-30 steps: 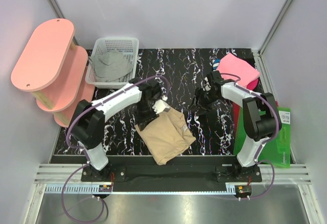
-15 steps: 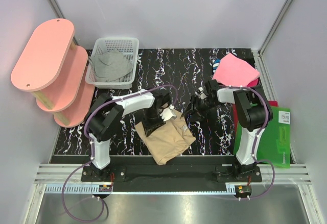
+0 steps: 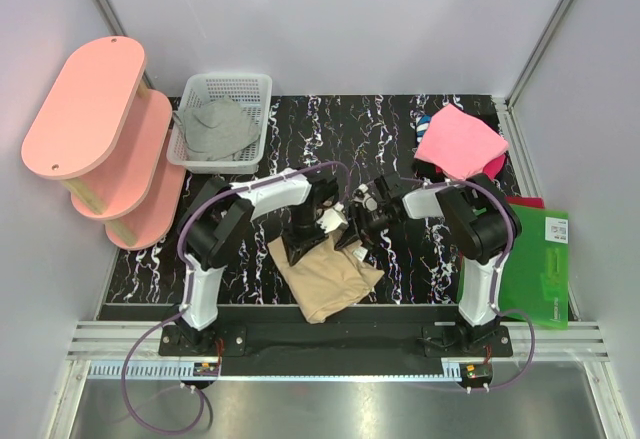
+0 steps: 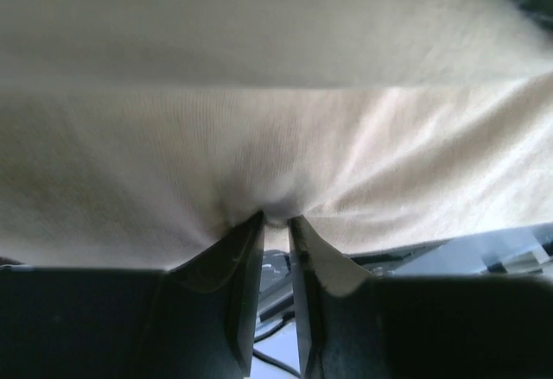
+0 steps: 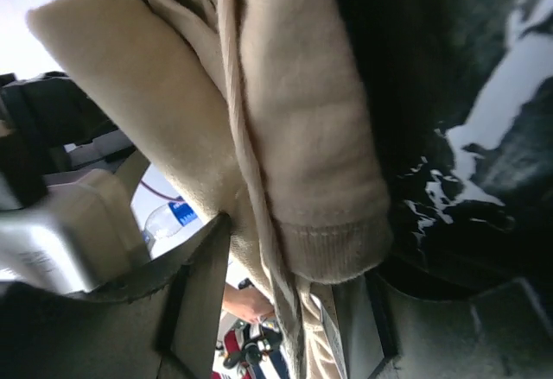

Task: Fold and stack the t-shirts
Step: Put the neatly folded tshirt into the corner of the board with the right arm

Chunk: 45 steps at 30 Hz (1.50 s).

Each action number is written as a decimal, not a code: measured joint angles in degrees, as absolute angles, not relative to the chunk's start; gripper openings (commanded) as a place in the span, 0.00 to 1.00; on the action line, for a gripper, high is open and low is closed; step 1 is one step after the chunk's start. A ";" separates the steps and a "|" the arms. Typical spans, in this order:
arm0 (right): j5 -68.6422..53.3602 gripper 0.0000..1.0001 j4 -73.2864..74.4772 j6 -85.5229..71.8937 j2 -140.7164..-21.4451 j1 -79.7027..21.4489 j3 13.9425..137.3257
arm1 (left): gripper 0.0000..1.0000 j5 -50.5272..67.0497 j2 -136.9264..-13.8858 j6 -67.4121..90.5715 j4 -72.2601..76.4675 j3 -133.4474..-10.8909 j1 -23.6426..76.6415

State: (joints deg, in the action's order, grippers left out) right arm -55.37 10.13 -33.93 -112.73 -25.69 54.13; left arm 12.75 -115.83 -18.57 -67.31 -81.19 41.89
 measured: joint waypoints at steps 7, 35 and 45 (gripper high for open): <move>-54.63 0.52 5.69 -37.87 -111.92 -26.85 51.90 | 0.24 13.13 -119.07 -19.18 -69.76 -87.39 40.80; -60.88 0.81 -84.73 -79.37 -123.90 -30.22 26.76 | 0.22 18.37 -117.60 -19.03 -64.62 -84.38 34.04; -58.22 0.60 -72.16 -74.35 -115.31 -30.52 25.21 | 0.22 18.35 -117.34 -19.03 -64.45 -84.20 34.04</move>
State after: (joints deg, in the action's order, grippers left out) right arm -58.22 -72.16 -74.35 -115.31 -30.52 25.21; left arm 18.35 -117.34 -19.03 -64.45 -84.20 34.04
